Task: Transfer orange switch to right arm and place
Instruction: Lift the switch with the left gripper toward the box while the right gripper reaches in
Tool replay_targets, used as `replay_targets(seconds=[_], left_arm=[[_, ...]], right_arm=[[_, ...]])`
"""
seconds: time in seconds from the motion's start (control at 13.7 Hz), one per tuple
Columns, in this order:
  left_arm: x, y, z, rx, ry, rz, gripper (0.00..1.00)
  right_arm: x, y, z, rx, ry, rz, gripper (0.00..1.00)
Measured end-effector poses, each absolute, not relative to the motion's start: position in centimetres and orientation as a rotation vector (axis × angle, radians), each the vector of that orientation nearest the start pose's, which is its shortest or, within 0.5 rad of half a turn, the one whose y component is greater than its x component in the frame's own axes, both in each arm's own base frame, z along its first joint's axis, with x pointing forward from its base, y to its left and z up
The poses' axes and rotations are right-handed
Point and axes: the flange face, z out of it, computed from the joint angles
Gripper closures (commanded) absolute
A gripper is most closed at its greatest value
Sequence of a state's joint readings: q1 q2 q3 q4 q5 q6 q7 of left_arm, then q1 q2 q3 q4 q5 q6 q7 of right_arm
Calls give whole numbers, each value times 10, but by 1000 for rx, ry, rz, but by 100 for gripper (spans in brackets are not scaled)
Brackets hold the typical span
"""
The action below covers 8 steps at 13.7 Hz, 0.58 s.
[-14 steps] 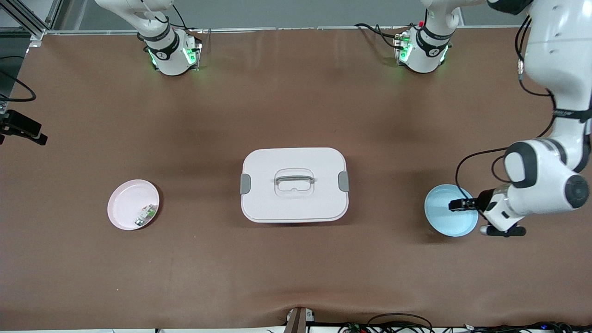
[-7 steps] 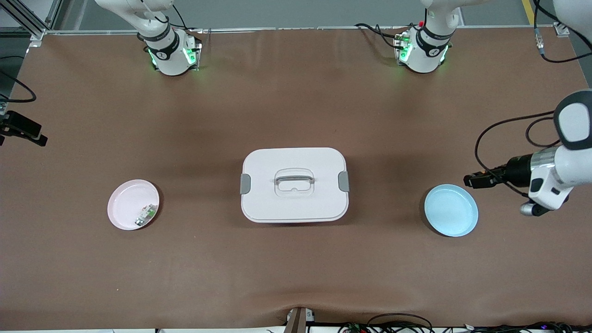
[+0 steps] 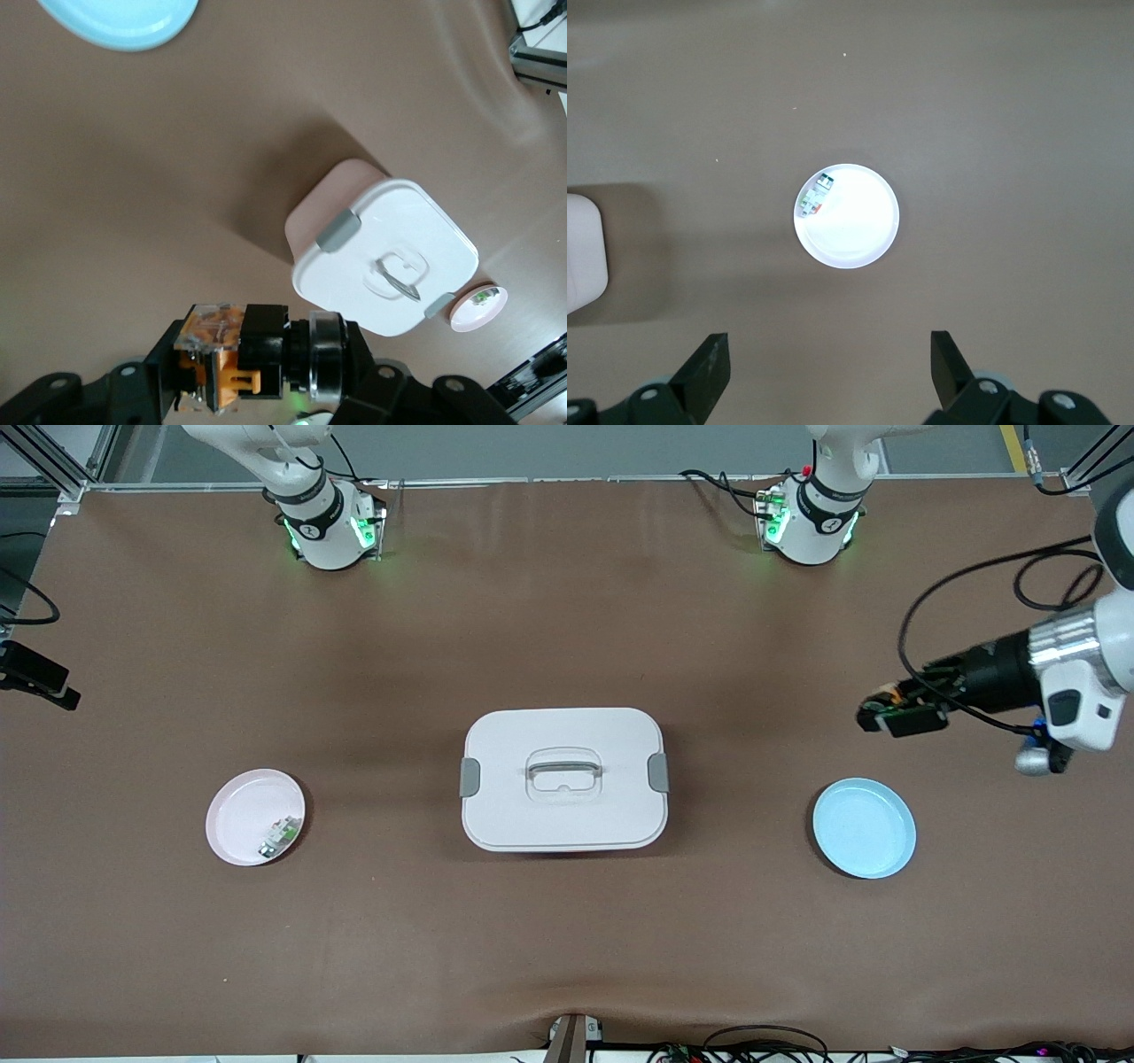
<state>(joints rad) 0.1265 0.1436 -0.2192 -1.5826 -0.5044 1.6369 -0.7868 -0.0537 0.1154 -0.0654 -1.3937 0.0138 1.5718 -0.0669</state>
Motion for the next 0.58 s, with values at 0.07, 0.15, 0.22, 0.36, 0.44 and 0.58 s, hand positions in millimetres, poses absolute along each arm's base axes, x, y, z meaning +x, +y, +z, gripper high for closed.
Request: replay_targets(seconds=[0.07, 0.15, 0.22, 0.36, 0.44, 0.58], left_arm=[[586, -119, 564, -3255, -1370, 591, 57], [581, -141, 570, -3219, -1438, 635, 57], [576, -162, 577, -3194, -1494, 677, 57], [569, -203, 590, -3155, -1619, 712, 57], [566, -223, 596, -3135, -1700, 708, 57], [559, -259, 605, -3099, -1832, 707, 57]], right_arm=[[587, -68, 642, -3139, 86, -99, 0], [587, -70, 642, -3139, 89, -99, 0], [587, -70, 641, -3138, 90, -97, 0], [592, -68, 631, -3138, 83, -72, 0], [598, -66, 622, -3137, 75, -58, 0], [607, -59, 609, -3112, 31, -50, 0]])
